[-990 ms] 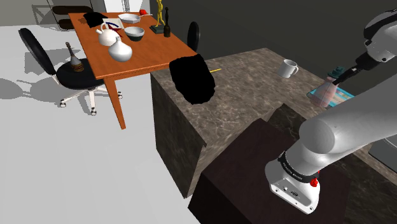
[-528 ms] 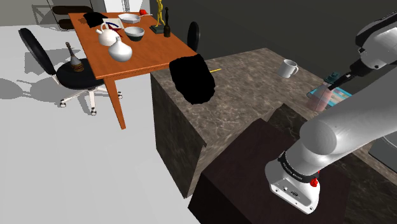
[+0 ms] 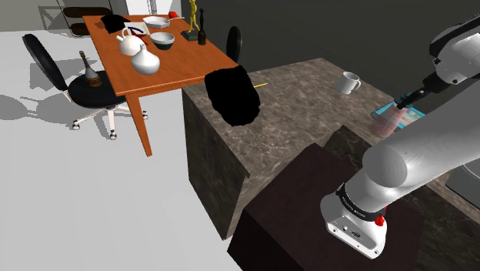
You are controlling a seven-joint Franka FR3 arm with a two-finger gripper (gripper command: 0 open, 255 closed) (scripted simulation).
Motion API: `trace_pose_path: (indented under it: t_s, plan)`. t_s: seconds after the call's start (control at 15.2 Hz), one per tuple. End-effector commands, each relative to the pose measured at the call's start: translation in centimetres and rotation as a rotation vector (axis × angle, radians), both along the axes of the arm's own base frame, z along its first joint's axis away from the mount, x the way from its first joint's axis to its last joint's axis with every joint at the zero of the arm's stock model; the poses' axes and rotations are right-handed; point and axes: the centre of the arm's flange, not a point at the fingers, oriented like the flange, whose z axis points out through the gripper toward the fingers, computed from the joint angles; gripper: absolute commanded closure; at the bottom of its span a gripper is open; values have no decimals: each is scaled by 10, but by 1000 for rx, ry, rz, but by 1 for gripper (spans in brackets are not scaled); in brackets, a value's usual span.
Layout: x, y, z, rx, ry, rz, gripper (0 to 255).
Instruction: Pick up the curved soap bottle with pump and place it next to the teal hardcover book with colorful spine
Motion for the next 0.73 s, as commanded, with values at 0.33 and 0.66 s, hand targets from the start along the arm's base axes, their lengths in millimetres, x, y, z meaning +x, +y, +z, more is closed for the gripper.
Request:
trace_pose_path:
  t_s: [0.33,0.66]
  plan:
    - [-6,2,26,0,0,0,0]
    - [-11,3,49,0,0,0,0]
